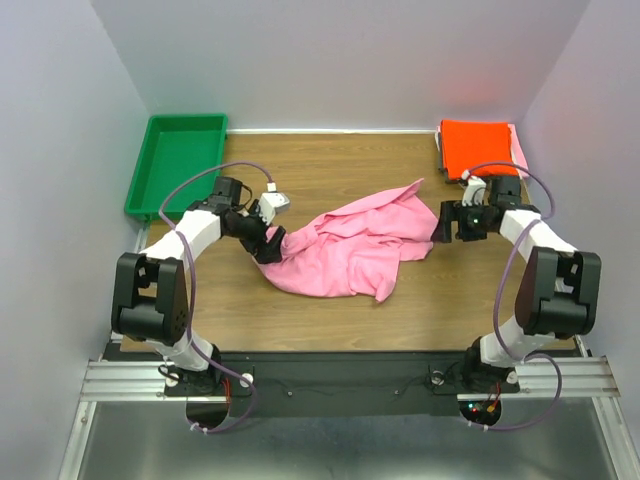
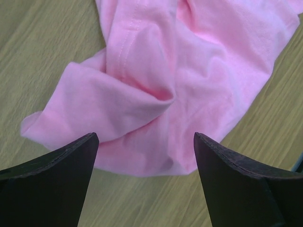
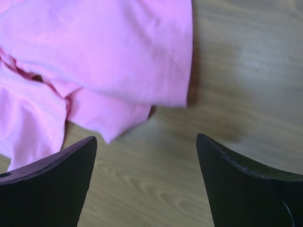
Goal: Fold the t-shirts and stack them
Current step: Flatten the tshirt out
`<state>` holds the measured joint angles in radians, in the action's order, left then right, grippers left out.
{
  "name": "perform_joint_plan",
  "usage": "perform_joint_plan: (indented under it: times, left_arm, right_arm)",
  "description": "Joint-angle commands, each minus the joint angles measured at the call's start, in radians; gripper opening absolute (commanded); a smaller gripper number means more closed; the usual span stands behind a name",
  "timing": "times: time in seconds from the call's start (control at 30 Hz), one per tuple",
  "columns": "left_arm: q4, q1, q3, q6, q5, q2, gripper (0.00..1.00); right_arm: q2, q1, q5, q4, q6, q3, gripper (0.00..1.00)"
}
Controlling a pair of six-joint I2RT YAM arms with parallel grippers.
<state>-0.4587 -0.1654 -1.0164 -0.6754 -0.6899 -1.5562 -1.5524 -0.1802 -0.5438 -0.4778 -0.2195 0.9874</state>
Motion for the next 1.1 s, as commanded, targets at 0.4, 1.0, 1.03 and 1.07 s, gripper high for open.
perform_joint_plan:
  times: [0.4,1.0,1.03,1.07]
  left_arm:
    - [0.14,-0.007,-0.034,0.079,0.196,-0.045,0.0]
    - [0.049,0.264,-0.294,0.066,0.078,-0.142,0.0]
    - [0.057,0.265,-0.309,0.08,0.073,-0.156,0.0]
    - [0.058,0.265,-0.318,0.086,0.072,-0.165,0.0]
  right_arm:
    - [-0.222,0.116,0.231,0.214,0.039,0.112,0.33]
    - [0.193,0.114,0.318,0.127,-0.075,-0.108,0.01]
    - [0.218,0.114,0.324,0.102,-0.092,-0.127,0.01]
    - [0.228,0.114,0.329,0.093,-0.101,-0.136,0.01]
